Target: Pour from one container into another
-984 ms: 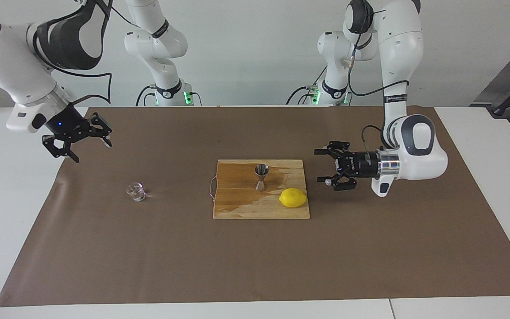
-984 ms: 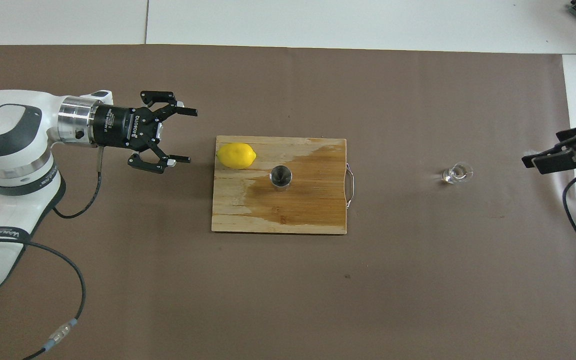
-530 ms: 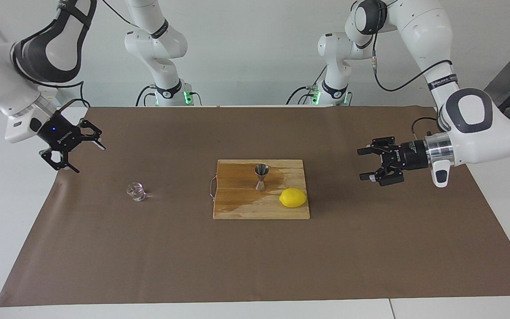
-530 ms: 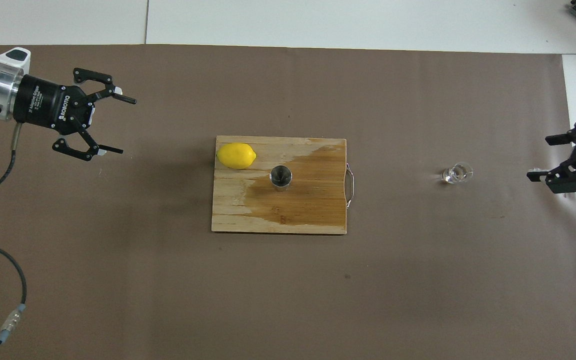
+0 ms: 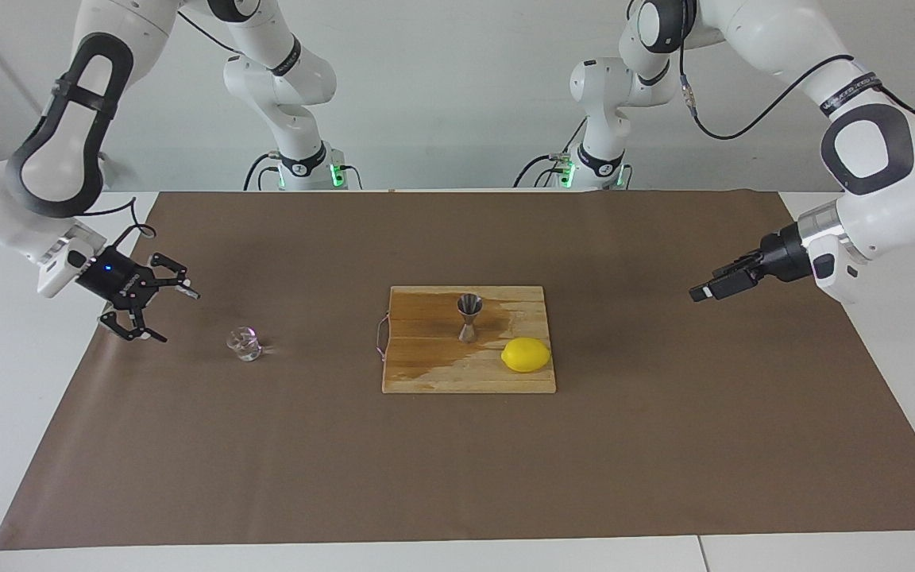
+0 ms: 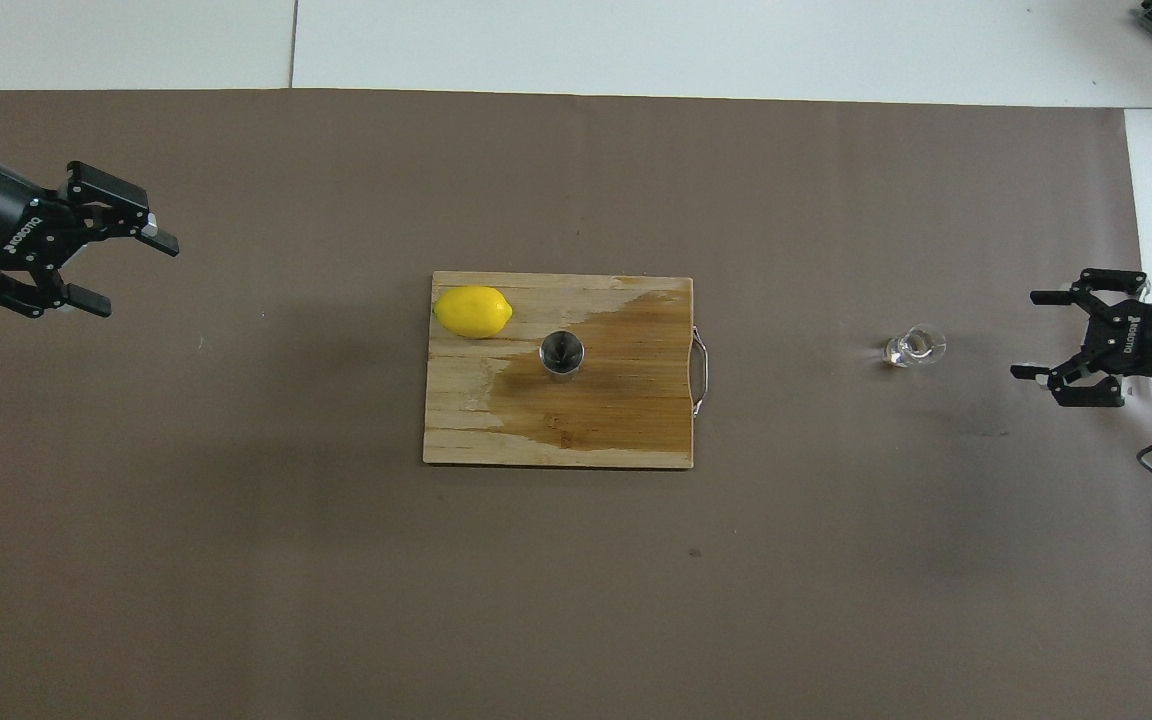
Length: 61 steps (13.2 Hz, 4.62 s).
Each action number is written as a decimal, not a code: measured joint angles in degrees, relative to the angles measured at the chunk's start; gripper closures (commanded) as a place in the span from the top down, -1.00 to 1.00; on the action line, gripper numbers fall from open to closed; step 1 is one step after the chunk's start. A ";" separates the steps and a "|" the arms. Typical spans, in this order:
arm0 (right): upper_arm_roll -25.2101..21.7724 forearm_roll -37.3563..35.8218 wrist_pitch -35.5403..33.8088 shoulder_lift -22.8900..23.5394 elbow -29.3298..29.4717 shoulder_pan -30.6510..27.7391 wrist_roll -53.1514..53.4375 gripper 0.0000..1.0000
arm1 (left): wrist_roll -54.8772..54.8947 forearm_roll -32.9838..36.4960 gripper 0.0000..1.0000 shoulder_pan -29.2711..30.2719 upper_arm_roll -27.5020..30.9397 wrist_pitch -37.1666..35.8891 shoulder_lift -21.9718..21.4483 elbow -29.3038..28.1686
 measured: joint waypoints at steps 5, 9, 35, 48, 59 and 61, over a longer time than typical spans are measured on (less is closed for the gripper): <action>-0.90 8.10 -6.22 5.20 0.00 -0.98 -12.36 1.00 | 10.41 13.97 1.00 -4.29 -1.02 0.65 -5.15 1.92; -0.89 14.44 -7.96 10.98 1.00 -1.04 -17.69 1.00 | 10.21 17.05 1.00 -8.45 -1.00 1.40 -10.87 2.01; 0.21 15.28 -9.63 12.37 1.09 1.34 -16.78 0.38 | 14.15 22.08 1.00 1.37 -11.32 -1.81 -23.16 -22.33; 1.16 15.02 -5.69 8.29 2.29 2.97 -11.15 -0.21 | 14.15 25.43 1.00 1.44 -11.49 10.61 -25.75 -24.15; 17.10 -0.88 2.49 -6.42 4.99 3.72 13.83 -0.52 | 14.15 25.43 1.00 1.58 -10.96 11.07 -25.75 -24.22; 20.27 -0.91 2.90 -6.73 4.98 3.91 16.14 -0.51 | 14.15 25.43 1.00 1.58 -10.98 11.06 -25.75 -24.22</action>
